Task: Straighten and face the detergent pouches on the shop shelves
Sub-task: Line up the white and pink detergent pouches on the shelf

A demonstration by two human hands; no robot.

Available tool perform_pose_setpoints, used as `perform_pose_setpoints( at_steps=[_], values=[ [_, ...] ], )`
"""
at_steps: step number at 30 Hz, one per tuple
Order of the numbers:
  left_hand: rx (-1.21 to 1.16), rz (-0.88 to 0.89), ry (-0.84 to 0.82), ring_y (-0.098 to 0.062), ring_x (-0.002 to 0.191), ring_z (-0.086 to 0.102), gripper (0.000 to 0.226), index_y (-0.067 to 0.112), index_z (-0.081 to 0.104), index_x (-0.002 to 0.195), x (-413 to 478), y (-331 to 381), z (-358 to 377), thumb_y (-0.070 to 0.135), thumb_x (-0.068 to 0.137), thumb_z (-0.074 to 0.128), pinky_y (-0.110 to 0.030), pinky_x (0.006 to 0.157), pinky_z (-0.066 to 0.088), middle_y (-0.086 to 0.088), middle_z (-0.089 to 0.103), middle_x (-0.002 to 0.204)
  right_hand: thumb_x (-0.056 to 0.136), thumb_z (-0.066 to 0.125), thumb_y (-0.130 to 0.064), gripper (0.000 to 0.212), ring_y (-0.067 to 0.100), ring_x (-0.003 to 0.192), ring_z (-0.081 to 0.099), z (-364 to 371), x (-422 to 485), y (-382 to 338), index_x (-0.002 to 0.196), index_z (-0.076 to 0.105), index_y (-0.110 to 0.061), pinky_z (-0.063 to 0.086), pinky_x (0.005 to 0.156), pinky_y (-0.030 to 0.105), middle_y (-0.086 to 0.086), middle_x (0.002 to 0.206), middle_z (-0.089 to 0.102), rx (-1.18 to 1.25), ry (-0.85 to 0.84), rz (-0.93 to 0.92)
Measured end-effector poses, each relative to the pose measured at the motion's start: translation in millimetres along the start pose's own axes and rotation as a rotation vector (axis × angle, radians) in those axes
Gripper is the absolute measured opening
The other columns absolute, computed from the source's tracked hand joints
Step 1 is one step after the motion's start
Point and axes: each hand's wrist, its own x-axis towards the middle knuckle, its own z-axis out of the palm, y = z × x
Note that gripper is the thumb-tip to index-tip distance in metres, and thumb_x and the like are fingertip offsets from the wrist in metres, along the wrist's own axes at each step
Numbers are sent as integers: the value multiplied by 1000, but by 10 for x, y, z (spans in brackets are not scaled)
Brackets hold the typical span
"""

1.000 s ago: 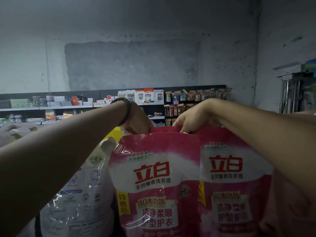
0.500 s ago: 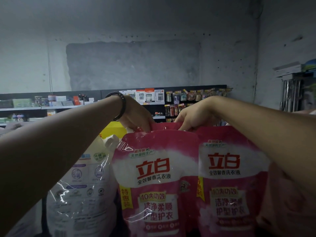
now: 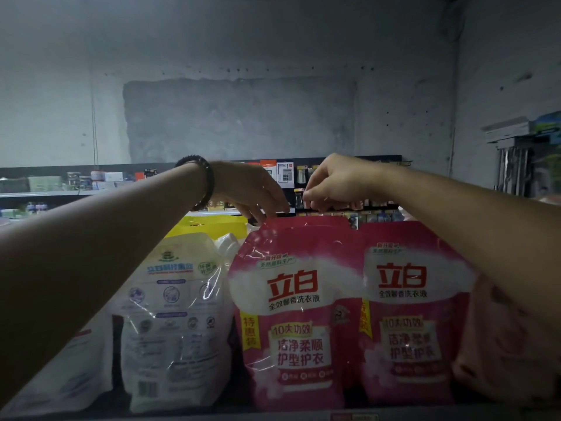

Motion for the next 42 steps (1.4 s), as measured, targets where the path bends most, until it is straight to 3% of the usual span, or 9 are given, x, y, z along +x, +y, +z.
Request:
perform_pose_setpoints(
  at_steps=[3,10,13,17,22,30,34,38,42],
  values=[
    [0,17,68,-12,97,79,19,35,79,110,-146,-20,-3,22,102,68,-25,76,60,8,82,104,102,71,-30,19,15,90,79,87,-83,-197,104,81,-15,63,78,31,-3,91,82,-3,31,-14],
    [-86,68,131,-9,78,77,11,34,81,98,-468,-22,-20,27,99,73,-22,63,54,3,82,100,98,76,-32,19,24,98,78,243,-302,-555,95,84,-15,62,96,50,3,92,82,24,115,1],
    [-200,90,116,-18,86,75,10,25,80,101,-667,31,-14,27,101,70,-24,65,52,-5,81,109,94,79,-37,23,26,99,77,315,-456,-682,97,84,-15,62,95,50,3,94,82,47,158,-6],
    [-242,147,222,-24,87,68,12,14,79,106,-1026,116,42,21,99,74,-23,63,47,-12,79,109,96,76,-39,23,21,96,75,361,-698,-859,102,83,-18,62,91,46,-1,94,80,61,279,-25],
    [-261,209,381,-11,86,74,14,27,79,97,-1528,94,247,38,98,73,-18,61,49,3,80,93,99,73,-33,13,14,92,74,534,-990,-998,102,82,-24,61,92,45,-6,93,79,124,383,-105],
    [-376,160,530,-17,93,78,15,28,77,109,-2153,-200,744,35,98,72,-42,79,59,6,80,103,99,73,-25,10,13,82,79,1047,-1422,-950,96,81,-20,66,83,45,-2,86,81,466,316,-167],
    [-479,132,538,-18,95,78,38,24,75,115,-2391,-354,915,46,84,68,-37,80,59,2,81,108,99,72,-21,8,16,85,78,1321,-1432,-861,99,80,-18,64,80,38,2,89,81,586,236,-161],
    [-523,62,640,-19,93,78,20,22,77,111,-2477,-592,1117,30,93,71,-30,76,56,-1,81,105,100,72,-23,8,11,86,78,1565,-1453,-790,102,79,-20,62,80,32,-1,91,82,668,216,-113],
    [-562,-1,755,-10,90,77,19,24,76,110,-2533,-896,1355,28,92,74,-24,76,55,6,80,102,99,74,-24,6,7,88,77,1894,-1495,-765,103,78,-24,63,80,31,-7,90,82,726,226,-52]
  ],
)
